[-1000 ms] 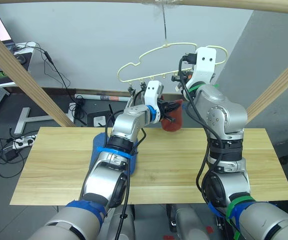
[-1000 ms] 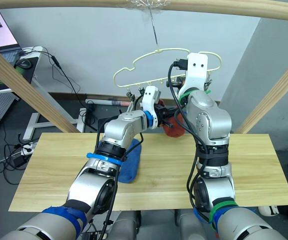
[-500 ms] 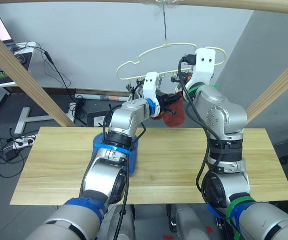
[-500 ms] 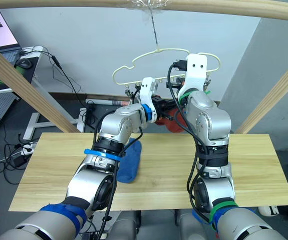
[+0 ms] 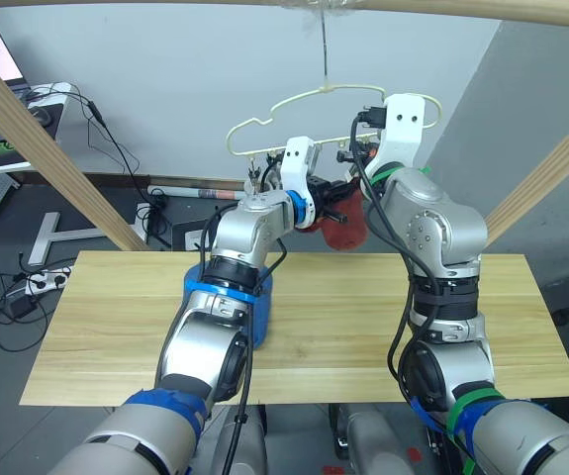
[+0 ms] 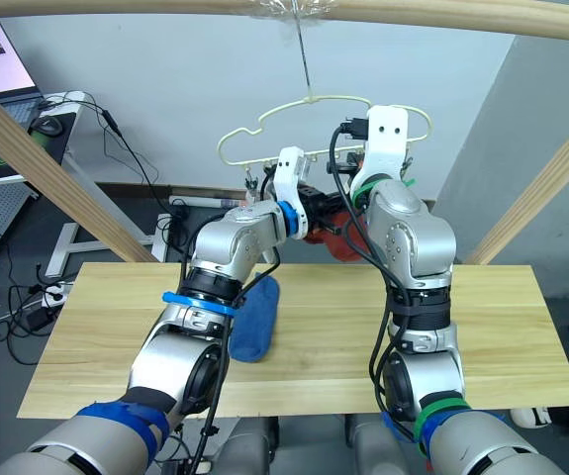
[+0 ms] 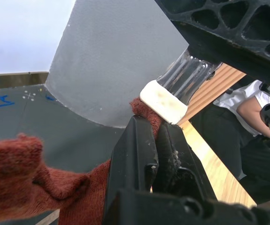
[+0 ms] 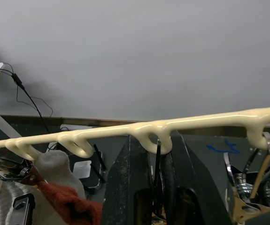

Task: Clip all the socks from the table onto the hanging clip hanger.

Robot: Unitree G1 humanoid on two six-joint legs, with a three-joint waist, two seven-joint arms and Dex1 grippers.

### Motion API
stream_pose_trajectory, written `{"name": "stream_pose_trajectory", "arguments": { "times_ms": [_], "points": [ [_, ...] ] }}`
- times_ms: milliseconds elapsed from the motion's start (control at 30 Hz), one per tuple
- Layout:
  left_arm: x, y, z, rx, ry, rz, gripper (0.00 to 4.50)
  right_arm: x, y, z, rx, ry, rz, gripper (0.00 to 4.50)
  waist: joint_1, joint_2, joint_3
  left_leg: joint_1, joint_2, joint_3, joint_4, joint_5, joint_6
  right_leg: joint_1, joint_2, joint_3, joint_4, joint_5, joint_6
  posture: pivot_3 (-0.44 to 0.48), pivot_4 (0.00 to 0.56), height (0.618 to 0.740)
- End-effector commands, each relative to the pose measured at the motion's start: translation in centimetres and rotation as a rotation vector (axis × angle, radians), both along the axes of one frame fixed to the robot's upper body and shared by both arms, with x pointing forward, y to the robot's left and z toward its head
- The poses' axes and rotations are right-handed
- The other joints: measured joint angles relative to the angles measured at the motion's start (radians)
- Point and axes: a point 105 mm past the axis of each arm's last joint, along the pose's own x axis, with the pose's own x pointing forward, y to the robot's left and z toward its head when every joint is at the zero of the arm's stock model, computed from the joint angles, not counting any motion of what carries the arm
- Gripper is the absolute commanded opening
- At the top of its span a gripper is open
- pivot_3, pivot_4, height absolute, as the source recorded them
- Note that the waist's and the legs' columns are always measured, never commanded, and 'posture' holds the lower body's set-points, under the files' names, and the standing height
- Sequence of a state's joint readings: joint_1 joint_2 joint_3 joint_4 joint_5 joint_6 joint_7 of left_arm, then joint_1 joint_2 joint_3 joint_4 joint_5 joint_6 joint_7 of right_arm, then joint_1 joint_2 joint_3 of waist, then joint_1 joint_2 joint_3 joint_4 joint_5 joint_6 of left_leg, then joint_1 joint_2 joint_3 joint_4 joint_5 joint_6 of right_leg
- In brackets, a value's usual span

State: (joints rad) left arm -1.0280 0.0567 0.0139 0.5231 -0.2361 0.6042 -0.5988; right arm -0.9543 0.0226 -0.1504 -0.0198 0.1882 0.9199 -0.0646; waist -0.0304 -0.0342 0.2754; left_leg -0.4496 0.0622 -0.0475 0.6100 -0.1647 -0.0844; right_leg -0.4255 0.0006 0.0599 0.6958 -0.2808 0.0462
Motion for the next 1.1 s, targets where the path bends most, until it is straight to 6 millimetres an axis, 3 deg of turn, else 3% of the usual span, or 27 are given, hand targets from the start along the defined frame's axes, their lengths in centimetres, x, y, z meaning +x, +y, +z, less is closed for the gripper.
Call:
{"name": "stream_pose_trajectory", "arguments": {
  "times_ms": [33, 133, 233, 433, 667, 867, 1067, 1100],
  "points": [
    [-0.2, 0.0, 2.7, -0.044, -0.082, -0.007, 0.04, -0.8, 0.3, 2.4, 0.018, -0.103, 0.016, 0.00, 0.000, 0.000, 0.000, 0.000, 0.000, 0.000, 0.000, 0.000, 0.000, 0.000, 0.000, 0.000, 0.000, 0.000, 0.000, 0.062, 0.214, 0.740],
    [-0.2, 0.0, 2.9, -0.055, -0.079, -0.005, 0.04, -0.8, 0.4, 2.4, 0.025, -0.099, 0.022, 0.00, 0.000, 0.000, 0.000, 0.000, 0.000, 0.000, 0.000, 0.000, 0.000, 0.000, 0.000, 0.000, 0.000, 0.000, 0.000, 0.062, 0.214, 0.740],
    [-0.3, -0.3, 3.0, -0.060, -0.076, -0.011, 0.00, -0.8, 0.4, 2.3, 0.035, -0.092, 0.025, 0.92, 0.001, 0.000, 0.000, 0.000, 0.000, 0.000, 0.000, 0.000, 0.000, 0.000, 0.000, 0.000, 0.000, 0.000, 0.000, 0.065, 0.214, 0.740],
    [-0.5, -0.6, 3.0, -0.062, -0.072, -0.022, 0.00, -0.7, 0.3, 2.3, 0.032, -0.093, 0.016, 3.17, 0.001, 0.000, 0.000, 0.000, 0.000, 0.000, 0.000, 0.001, -0.001, 0.000, 0.000, 0.000, 0.000, 0.000, 0.000, 0.059, 0.215, 0.740],
    [-0.9, -0.7, 2.6, -0.046, -0.071, -0.040, 0.00, -0.8, 0.3, 2.3, 0.031, -0.095, 0.019, 3.17, 0.001, 0.000, 0.000, 0.000, 0.000, 0.000, 0.000, 0.001, -0.001, 0.000, 0.000, 0.000, 0.001, 0.000, 0.000, 0.059, 0.216, 0.740],
    [-1.8, -0.7, 1.5, 0.016, -0.086, -0.079, 1.79, -1.2, 0.3, 2.1, 0.047, -0.077, 0.034, 3.21, 0.001, 0.000, 0.000, 0.000, 0.000, 0.000, 0.000, 0.001, -0.001, 0.000, 0.000, 0.000, 0.001, 0.000, 0.000, 0.055, 0.216, 0.740],
    [-2.9, 0.2, 0.2, 0.072, -0.090, -0.106, 3.61, -2.4, 0.3, 0.5, 0.059, -0.001, 0.075, 3.21, 0.000, 0.000, 0.000, 0.000, 0.000, -0.001, 0.000, 0.001, -0.002, 0.000, 0.000, 0.000, 0.001, 0.000, 0.000, 0.055, 0.216, 0.740],
    [-3.1, 0.5, -0.1, 0.084, -0.093, -0.111, 3.61, -2.7, 0.3, 0.0, 0.058, 0.016, 0.087, 3.21, 0.001, 0.000, 0.000, 0.000, 0.000, -0.001, 0.000, 0.001, -0.002, 0.000, 0.000, 0.000, 0.001, 0.000, 0.000, 0.055, 0.216, 0.740]
  ]
}}
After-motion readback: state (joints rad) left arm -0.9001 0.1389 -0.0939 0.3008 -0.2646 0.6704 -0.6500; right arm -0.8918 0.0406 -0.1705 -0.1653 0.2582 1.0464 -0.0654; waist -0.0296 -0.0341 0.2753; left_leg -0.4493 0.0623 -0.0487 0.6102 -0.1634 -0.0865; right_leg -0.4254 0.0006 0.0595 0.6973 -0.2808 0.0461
